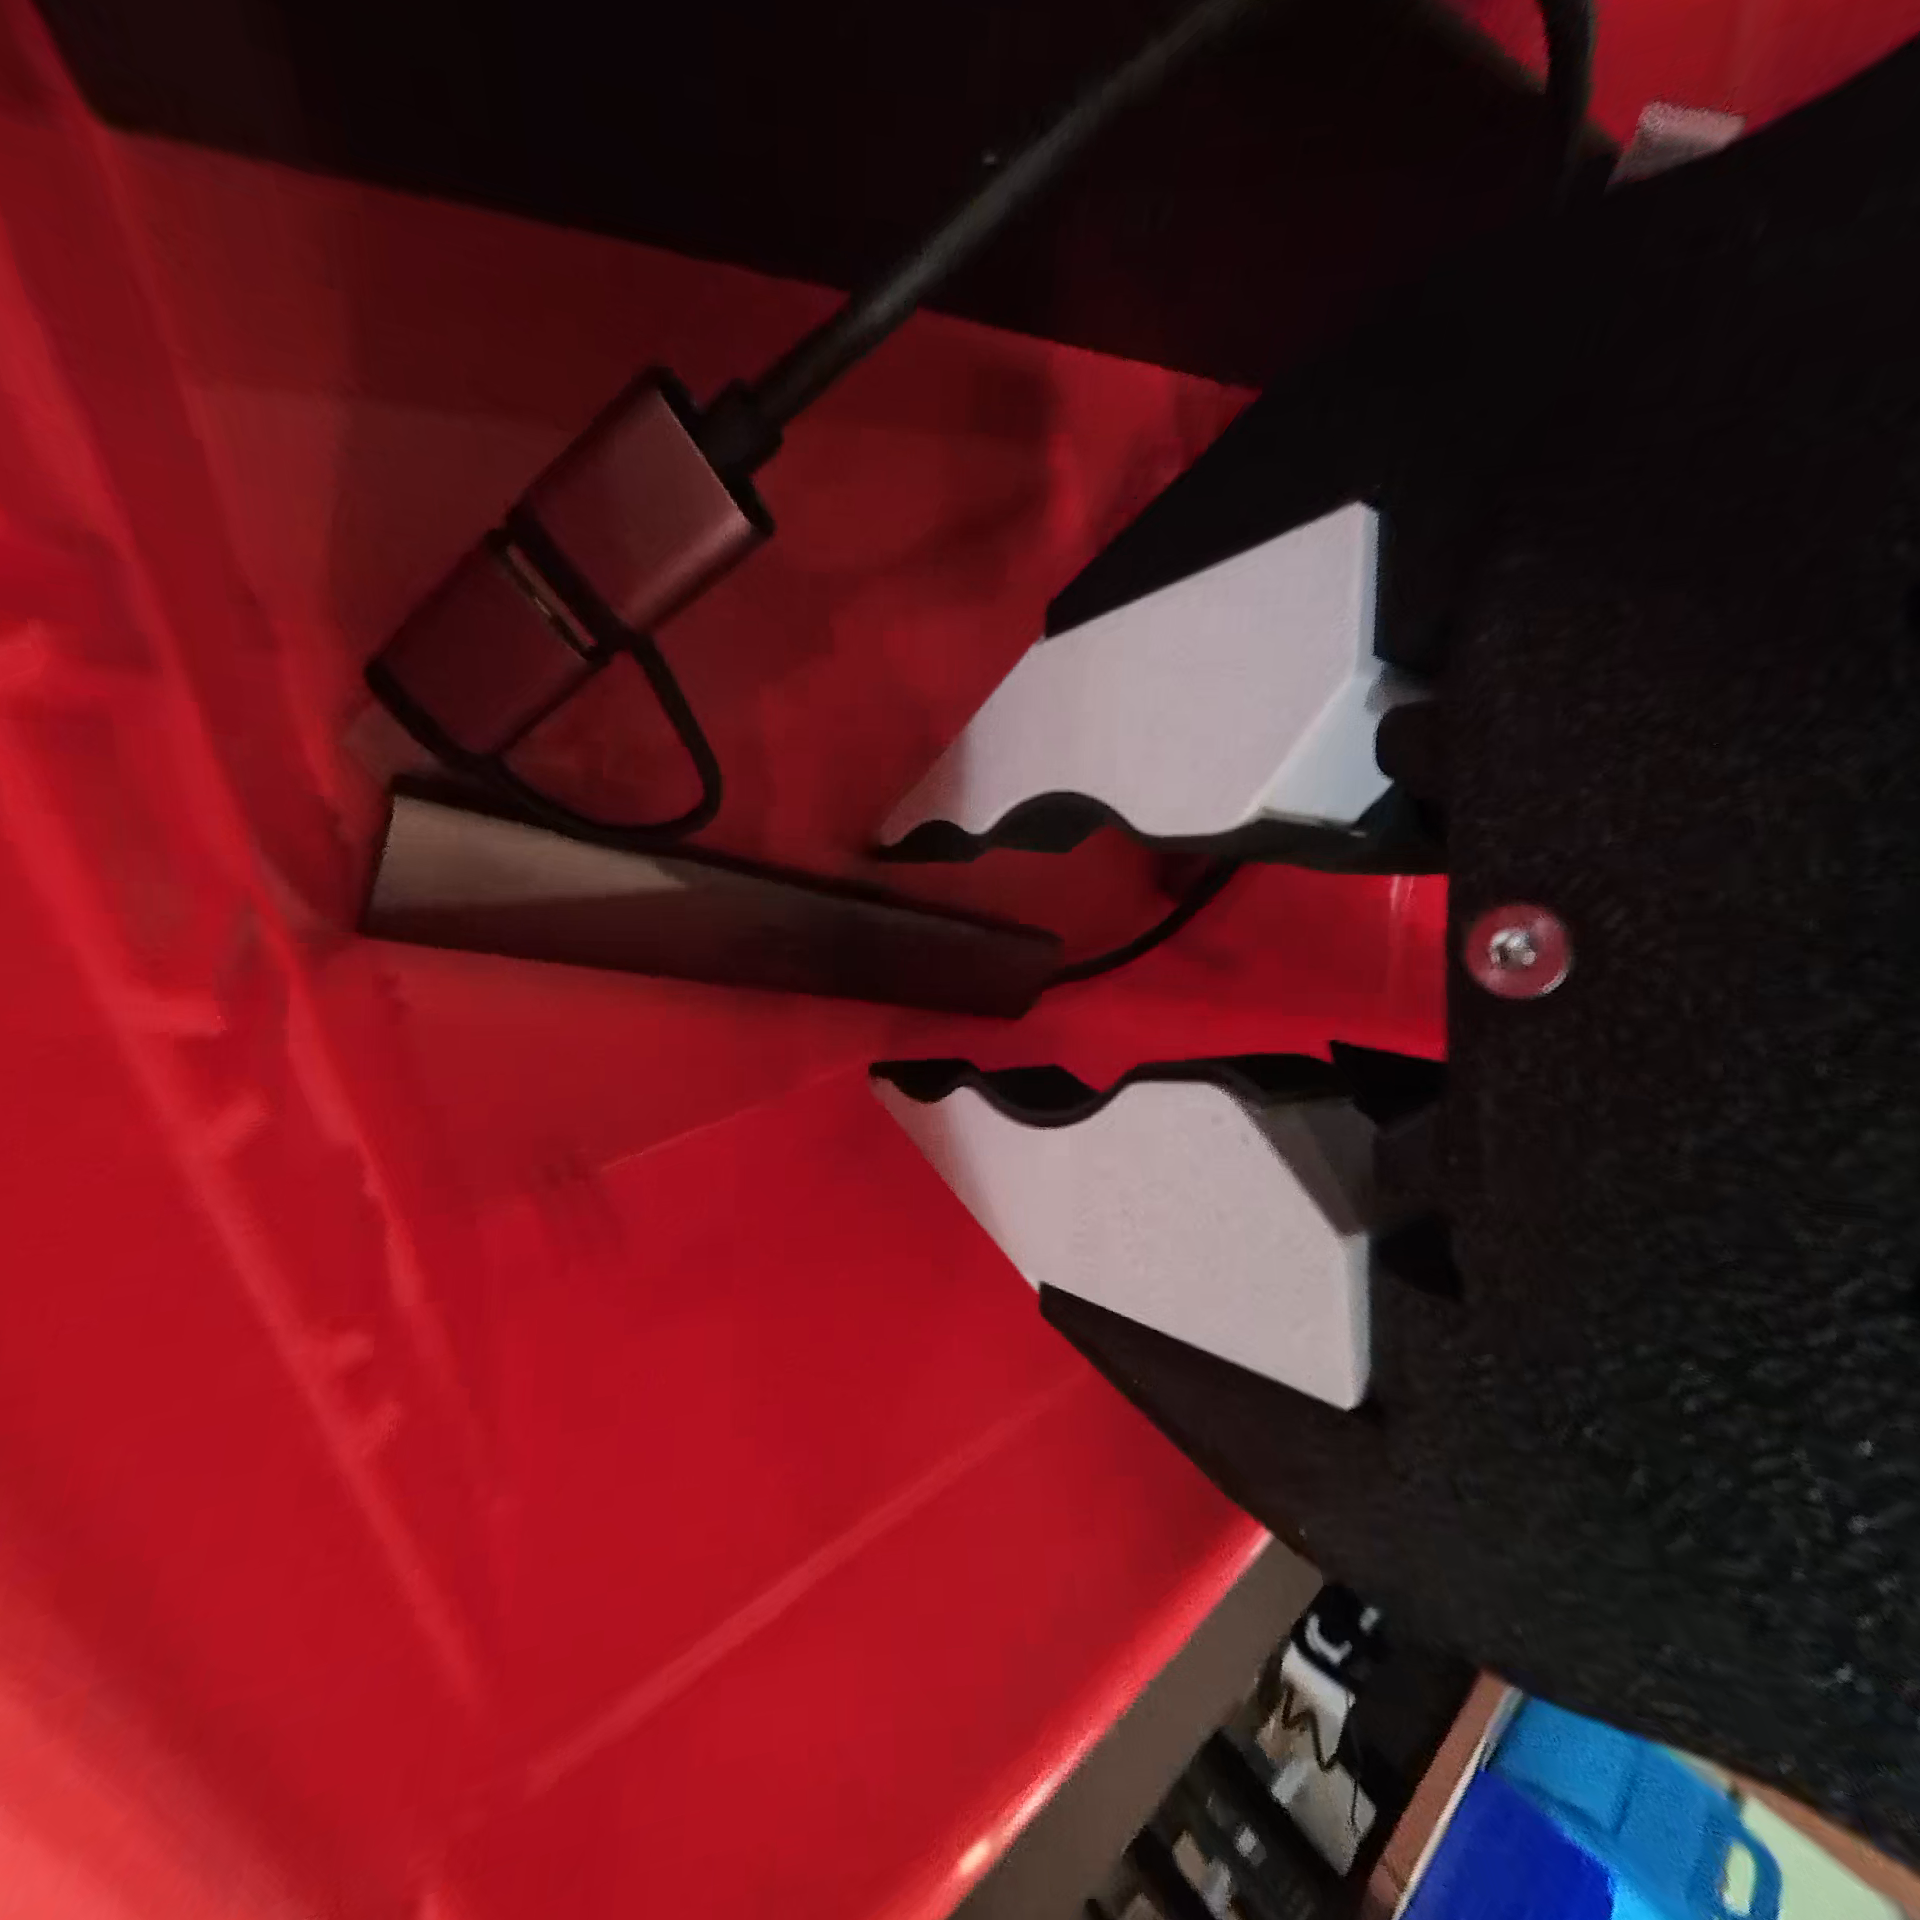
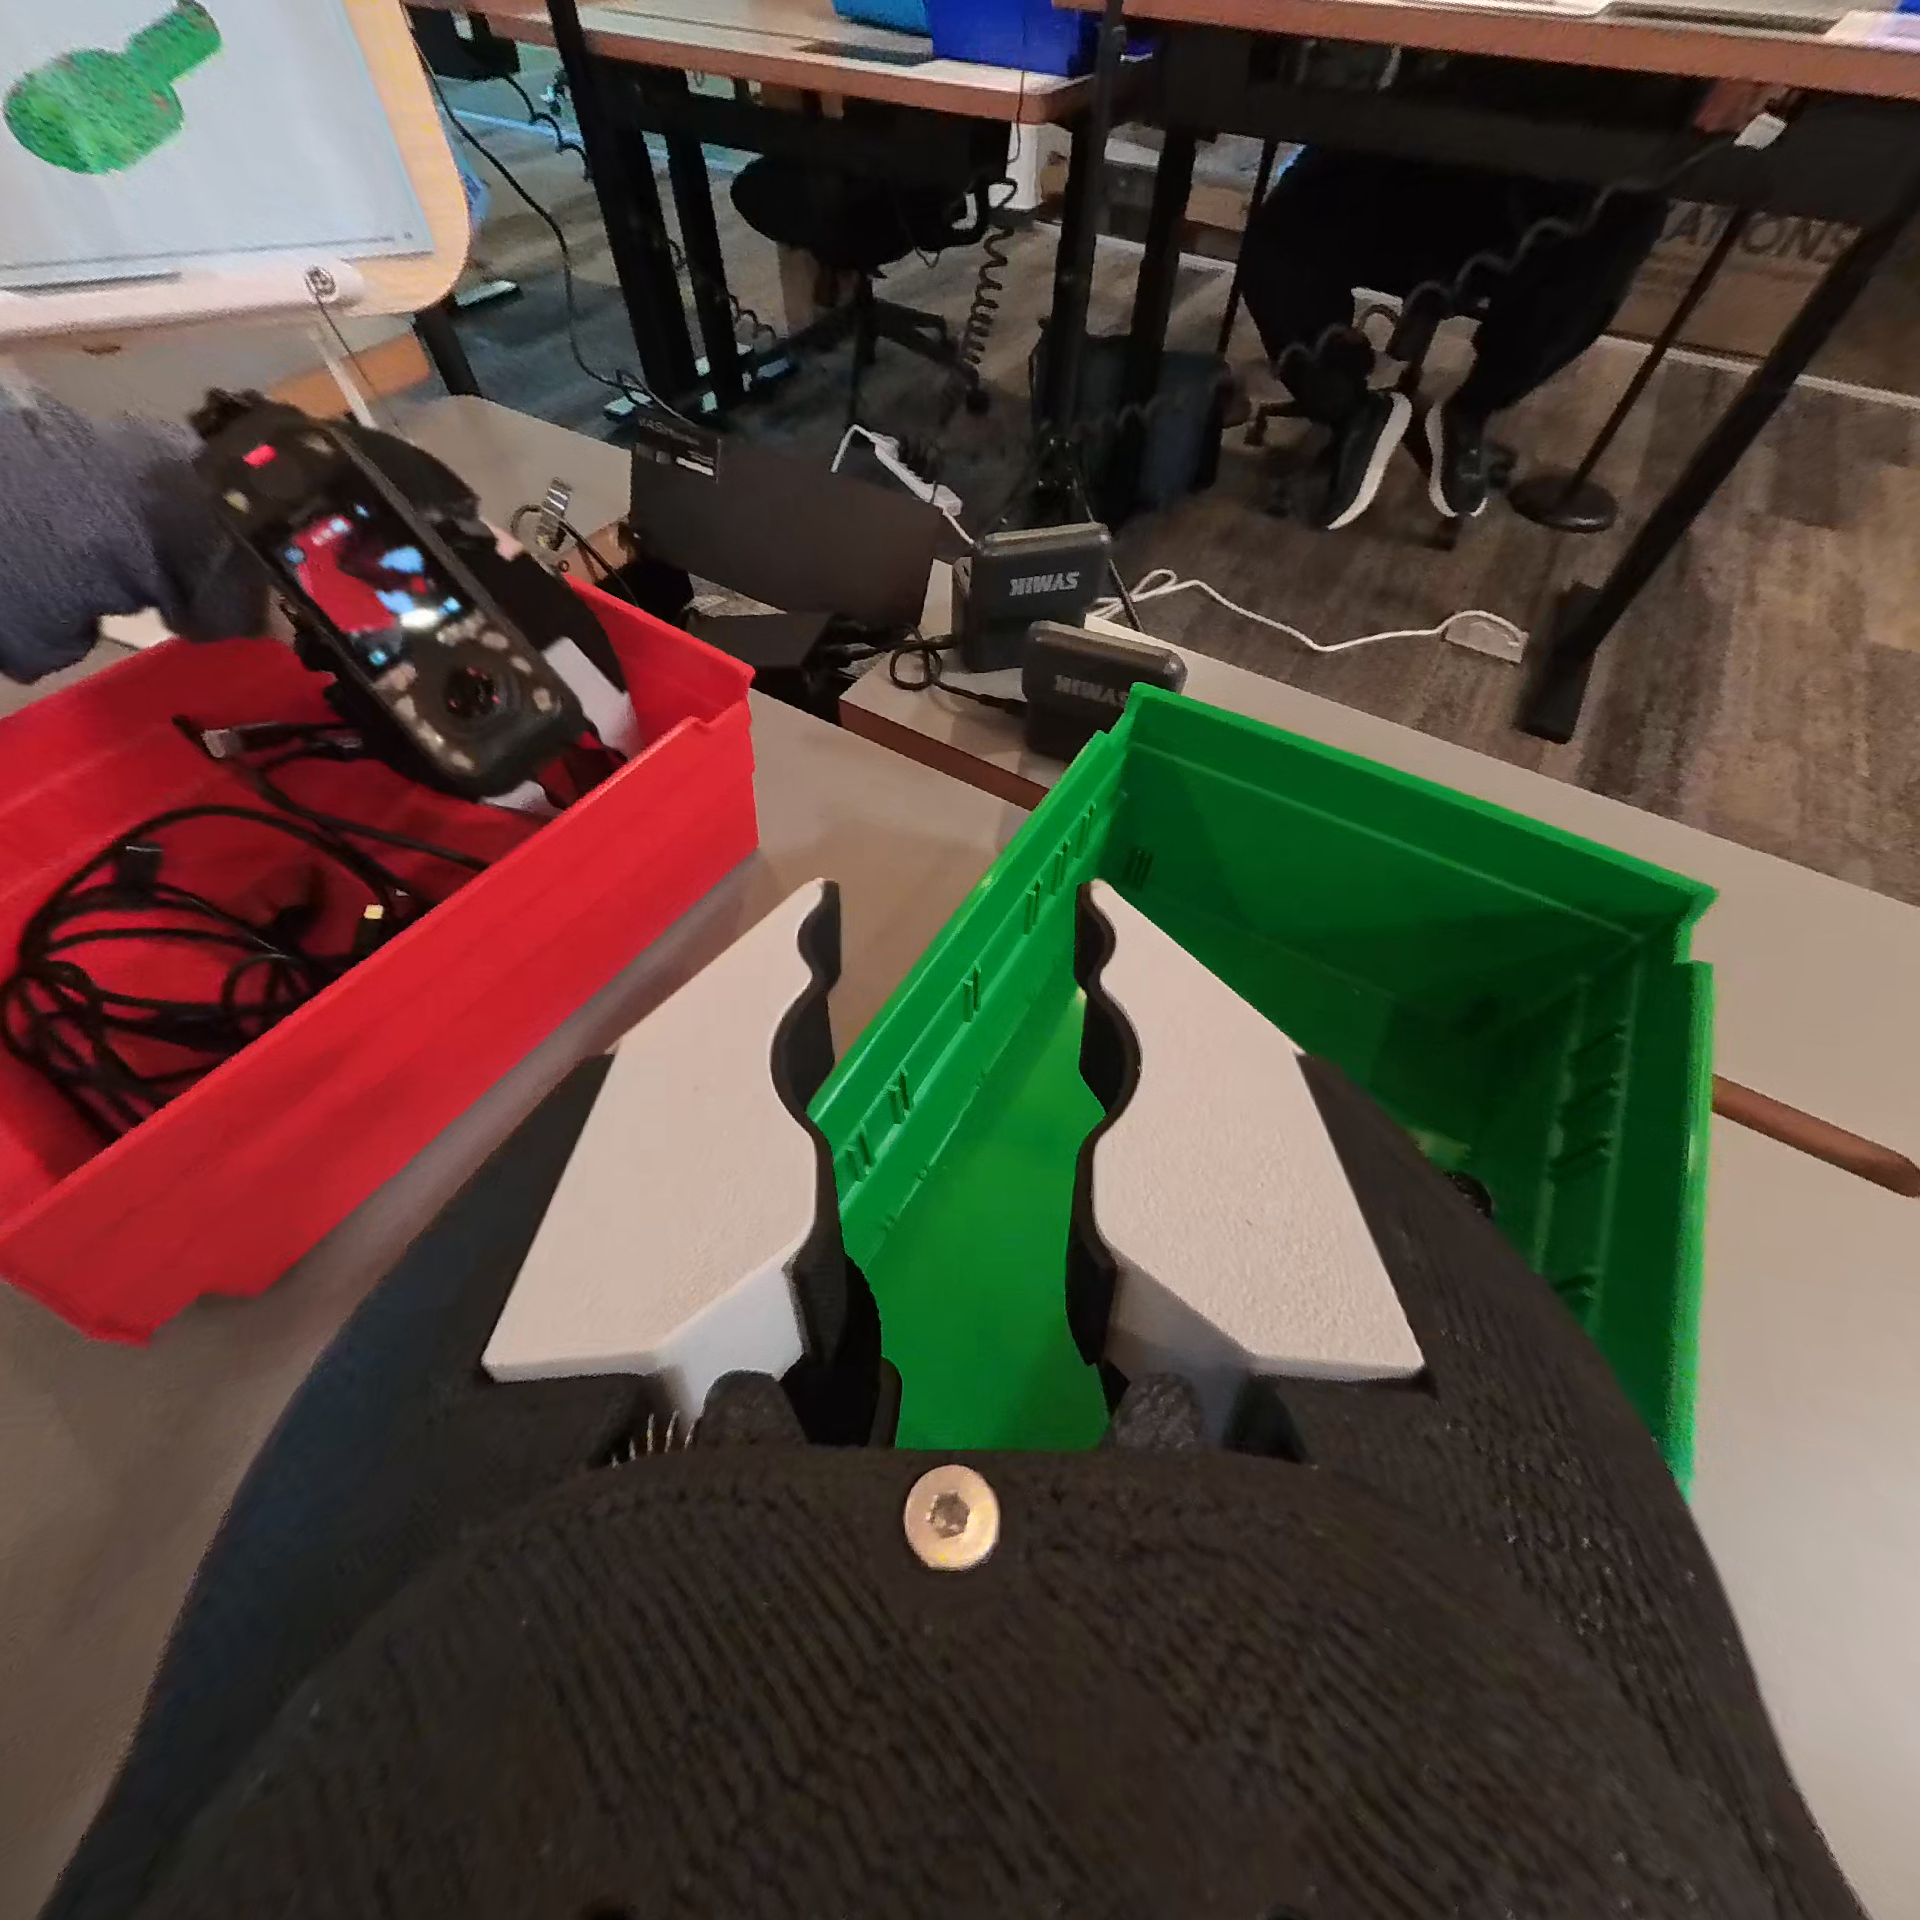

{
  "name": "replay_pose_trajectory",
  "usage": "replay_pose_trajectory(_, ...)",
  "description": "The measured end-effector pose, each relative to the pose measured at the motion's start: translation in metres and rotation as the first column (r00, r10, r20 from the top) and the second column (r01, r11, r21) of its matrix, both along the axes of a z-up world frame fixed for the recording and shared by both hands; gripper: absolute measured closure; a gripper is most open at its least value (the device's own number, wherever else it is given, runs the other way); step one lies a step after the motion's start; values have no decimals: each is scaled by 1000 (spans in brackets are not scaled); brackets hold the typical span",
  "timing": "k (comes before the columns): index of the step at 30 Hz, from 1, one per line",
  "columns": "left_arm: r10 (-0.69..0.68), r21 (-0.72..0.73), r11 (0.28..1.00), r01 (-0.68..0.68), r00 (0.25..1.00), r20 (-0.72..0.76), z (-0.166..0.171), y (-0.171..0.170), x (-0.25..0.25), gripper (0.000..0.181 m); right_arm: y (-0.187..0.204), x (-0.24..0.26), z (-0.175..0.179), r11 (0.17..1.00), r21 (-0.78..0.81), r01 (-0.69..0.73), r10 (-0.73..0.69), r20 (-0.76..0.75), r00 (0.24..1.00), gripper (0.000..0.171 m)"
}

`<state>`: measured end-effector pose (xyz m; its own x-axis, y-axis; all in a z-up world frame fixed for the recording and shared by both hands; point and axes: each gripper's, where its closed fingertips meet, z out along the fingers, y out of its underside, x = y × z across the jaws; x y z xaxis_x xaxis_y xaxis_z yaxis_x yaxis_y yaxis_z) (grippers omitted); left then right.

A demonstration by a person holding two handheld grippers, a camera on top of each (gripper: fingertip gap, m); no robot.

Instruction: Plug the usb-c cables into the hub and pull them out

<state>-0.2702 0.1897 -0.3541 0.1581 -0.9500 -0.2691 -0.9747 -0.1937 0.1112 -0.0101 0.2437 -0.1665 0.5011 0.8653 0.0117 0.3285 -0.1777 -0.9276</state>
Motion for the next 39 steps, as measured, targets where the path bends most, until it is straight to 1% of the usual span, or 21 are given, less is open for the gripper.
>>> replay_pose_trajectory(3, -62, -49, 997, 59, 997, -55, -2, -5, 2, 155, -3, -1, 3, 1000, -2, -26, 25, -24, 999, 127)
replay_pose_trajectory(7, -145, -33, 989, 142, 981, -125, -2, -6, 3, 161, -5, 1, 10, 999, -5, -40, 40, -64, 997, 127)
replay_pose_trajectory(9, -168, 32, 984, 175, 973, -156, -1, 0, 3, 165, -5, 3, 13, 999, -9, -46, 45, -86, 995, 127)
replay_pose_trajectory(11, -158, 95, 981, 171, 978, -136, 0, 4, 5, 165, -7, 4, 16, 998, -15, -56, 54, -103, 993, 127)
replay_pose_trajectory(14, -159, 270, 944, 189, 979, -128, 11, 18, 6, 172, -7, 7, 19, 998, -16, -58, 56, -126, 990, 128)
replay_pose_trajectory(16, -156, 347, 918, 194, 979, -134, 16, 24, 4, 172, -7, 8, 21, 998, -22, -63, 59, -147, 987, 128)
replay_pose_trajectory(18, -149, 377, 906, 190, 979, -136, 16, 28, 3, 167, -7, 8, 22, 997, -33, -69, 63, -166, 984, 128)
replay_pose_trajectory(22, -148, 366, 906, 214, 969, -198, 13, 34, 1, 160, -8, 7, 23, 997, -36, -75, 68, -172, 983, 129)
replay_pose_trajectory(24, -164, 339, 913, 228, 964, -207, 9, 36, 3, 165, -10, 5, 24, 996, -35, -81, 74, -178, 981, 129)
replay_pose_trajectory(25, -162, 330, 918, 221, 967, -196, 7, 36, 4, 172, -10, 4, 25, 996, -35, -85, 78, -180, 981, 130)
replay_pose_trajectory(28, -105, 343, 926, 155, 982, -159, 8, 39, 5, 174, -11, 3, 24, 995, -34, -88, 81, -173, 982, 131)
replay_pose_trajectory(30, -89, 385, 913, 138, 986, -142, 17, 40, 5, 174, -10, 3, 23, 996, -35, -84, 77, -169, 983, 131)
replay_pose_trajectory(32, -58, 448, 889, 90, 995, -85, 34, 40, 5, 174, -10, 4, 24, 996, -33, -82, 75, -174, 982, 131)
replay_pose_trajectory(35, -25, 542, 841, 15, 1000, 12, 68, 34, 3, 174, -11, 6, 27, 996, -27, -81, 75, -186, 980, 132)
replay_pose_trajectory(39, -23, 635, 771, -38, 996, 87, 115, 12, 10, 174, -13, 10, 34, 997, -14, -81, 76, -210, 975, 133)
